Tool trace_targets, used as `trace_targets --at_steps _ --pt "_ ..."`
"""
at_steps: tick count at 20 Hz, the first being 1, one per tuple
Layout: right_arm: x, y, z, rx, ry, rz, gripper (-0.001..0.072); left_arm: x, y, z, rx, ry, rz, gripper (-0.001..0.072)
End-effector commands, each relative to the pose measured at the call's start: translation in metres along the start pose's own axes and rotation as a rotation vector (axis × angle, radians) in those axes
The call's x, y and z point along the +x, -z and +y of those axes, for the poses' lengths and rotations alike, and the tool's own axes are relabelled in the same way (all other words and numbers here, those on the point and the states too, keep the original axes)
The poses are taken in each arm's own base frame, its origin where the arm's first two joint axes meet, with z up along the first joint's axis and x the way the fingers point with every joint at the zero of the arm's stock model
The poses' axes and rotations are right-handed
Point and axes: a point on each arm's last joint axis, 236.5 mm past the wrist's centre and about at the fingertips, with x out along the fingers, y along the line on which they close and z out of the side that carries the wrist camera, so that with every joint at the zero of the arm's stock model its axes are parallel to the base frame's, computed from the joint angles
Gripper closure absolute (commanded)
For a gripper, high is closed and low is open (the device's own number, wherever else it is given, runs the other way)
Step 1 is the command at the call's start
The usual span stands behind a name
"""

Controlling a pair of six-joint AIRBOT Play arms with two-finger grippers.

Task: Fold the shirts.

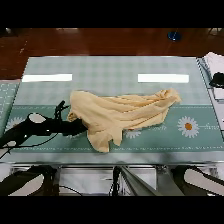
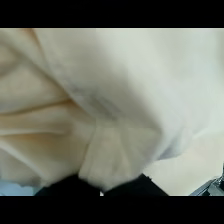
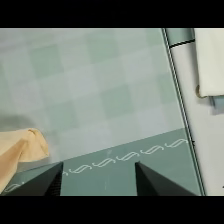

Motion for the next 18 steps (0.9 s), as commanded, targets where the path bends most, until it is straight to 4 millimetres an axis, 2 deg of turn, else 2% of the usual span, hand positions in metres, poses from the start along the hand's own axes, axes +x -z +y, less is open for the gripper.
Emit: trace_targets --at_steps 1,4,5,7,9,11,14,18 --pt "0.002 0.002 -0.010 -0.011 0.032 0.010 0.0212 -0.003 0.016 -0.013 0.071 0.045 0.074 0.0678" --pt "0.020 0.016 -0.007 -0.013 -0.029 0.083 0.0215 -0.010 0.027 -0.023 0.125 0.077 0.107 0.0679" --pt "0.029 0.022 0.001 -0.016 -0.084 0.113 0.0163 -0.013 0.028 -0.027 0.137 0.085 0.106 0.0679" --pt "0.046 0.029 0.027 -0.015 -0.229 0.150 0.0115 -0.018 0.030 -0.033 0.157 0.099 0.100 0.0679" --pt "0.062 0.038 0.046 -0.004 -0.330 0.200 0.0110 -0.020 0.033 -0.036 0.165 0.107 0.108 0.0678" --pt "0.080 0.050 0.057 0.028 -0.386 0.259 0.0110 -0.021 0.035 -0.036 0.165 0.109 0.114 0.0678" --pt "0.102 0.065 0.060 0.037 -0.410 0.322 0.0110 -0.021 0.035 -0.036 0.165 0.109 0.114 0.0678" --pt "0.116 0.071 0.076 0.025 -0.499 0.340 0.0110 -0.021 0.035 -0.036 0.164 0.108 0.113 0.0678"
